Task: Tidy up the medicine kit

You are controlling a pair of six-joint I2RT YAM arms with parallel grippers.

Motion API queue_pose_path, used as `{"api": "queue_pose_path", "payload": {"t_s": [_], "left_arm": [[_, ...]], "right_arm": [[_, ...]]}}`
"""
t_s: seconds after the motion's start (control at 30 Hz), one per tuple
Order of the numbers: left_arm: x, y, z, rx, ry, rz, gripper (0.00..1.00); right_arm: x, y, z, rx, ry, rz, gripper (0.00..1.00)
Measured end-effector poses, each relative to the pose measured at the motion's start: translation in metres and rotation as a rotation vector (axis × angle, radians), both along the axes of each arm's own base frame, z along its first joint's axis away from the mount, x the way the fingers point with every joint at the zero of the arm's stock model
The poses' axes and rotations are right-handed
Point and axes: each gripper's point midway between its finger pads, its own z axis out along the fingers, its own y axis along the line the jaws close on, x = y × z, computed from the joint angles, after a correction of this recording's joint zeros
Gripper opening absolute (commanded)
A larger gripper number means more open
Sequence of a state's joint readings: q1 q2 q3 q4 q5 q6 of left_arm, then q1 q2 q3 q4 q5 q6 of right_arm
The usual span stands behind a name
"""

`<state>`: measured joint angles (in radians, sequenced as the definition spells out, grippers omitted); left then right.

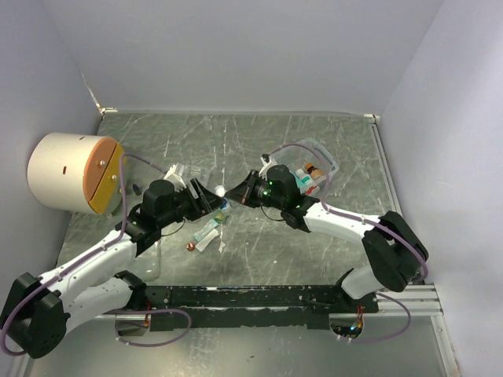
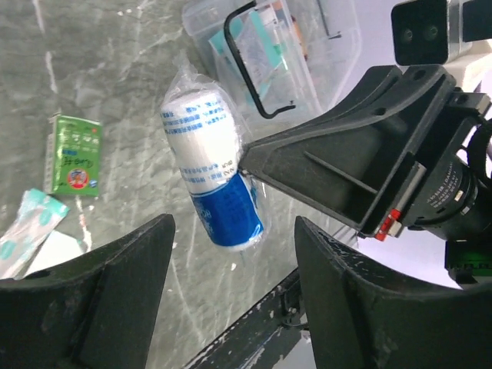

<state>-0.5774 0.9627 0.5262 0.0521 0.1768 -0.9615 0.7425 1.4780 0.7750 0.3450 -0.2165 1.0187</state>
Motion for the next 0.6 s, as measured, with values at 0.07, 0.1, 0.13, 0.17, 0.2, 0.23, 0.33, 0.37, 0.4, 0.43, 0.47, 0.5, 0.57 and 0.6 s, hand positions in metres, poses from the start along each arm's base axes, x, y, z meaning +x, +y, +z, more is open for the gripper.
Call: {"api": "queue_pose_path", "payload": {"t_s": [0.07, 0.1, 0.13, 0.17, 0.2, 0.23, 0.33, 0.37, 0.4, 0.43, 0.47, 0.5, 0.57, 0.6], "left_arm": [[0.002, -0.006, 0.001, -0.035, 0.003, -0.006, 0.68], [0.002, -0.008, 0.003, -0.055, 0.003, -0.011, 0.64], [0.002, -0.01, 0.004, -0.071, 0.004, -0.014, 0.61], [0.002, -0.012, 0.006, -0.086, 0.005, -0.017, 0.58], [0.002, -0.014, 0.007, -0.094, 0.004, -0.022, 0.55], [0.002, -0.016, 0.008, -0.104, 0.003, -0.027, 0.52], [0.002, -0.018, 0.007, -0.111, 0.009, -0.033, 0.41], [0.002, -0.018, 0.007, -0.112, 0.011, -0.032, 0.38], [0.002, -0.018, 0.007, -0.108, 0.009, -0.033, 0.37], [0.002, -0.018, 0.007, -0.106, 0.007, -0.034, 0.35], [0.002, -0.018, 0.006, -0.1, 0.003, -0.036, 0.34], [0.001, -0.017, 0.006, -0.093, -0.002, -0.04, 0.33], [0.0, -0.016, 0.004, -0.07, -0.018, -0.05, 0.32], [-0.001, -0.014, 0.004, -0.055, -0.03, -0.057, 0.32]], "right_arm": [[0.0, 0.002, 0.009, 0.029, -0.008, 0.0, 0.0], [0.0, 0.003, 0.014, 0.046, -0.014, 0.0, 0.0], [0.0, 0.004, 0.018, 0.059, -0.016, 0.001, 0.0], [0.0, 0.004, 0.021, 0.073, -0.019, 0.002, 0.0], [0.0, 0.005, 0.024, 0.083, -0.021, 0.006, 0.0], [-0.001, 0.006, 0.025, 0.09, -0.021, 0.008, 0.0], [-0.002, 0.008, 0.029, 0.109, -0.02, 0.015, 0.06], [-0.002, 0.008, 0.03, 0.112, -0.019, 0.018, 0.13], [-0.002, 0.008, 0.03, 0.113, -0.017, 0.02, 0.2], [-0.003, 0.008, 0.03, 0.112, -0.018, 0.022, 0.28], [-0.003, 0.008, 0.03, 0.11, -0.022, 0.025, 0.36], [-0.003, 0.008, 0.029, 0.107, -0.023, 0.029, 0.41], [-0.004, 0.008, 0.027, 0.082, -0.028, 0.044, 0.46], [-0.004, 0.008, 0.027, 0.064, -0.036, 0.052, 0.48]]}}
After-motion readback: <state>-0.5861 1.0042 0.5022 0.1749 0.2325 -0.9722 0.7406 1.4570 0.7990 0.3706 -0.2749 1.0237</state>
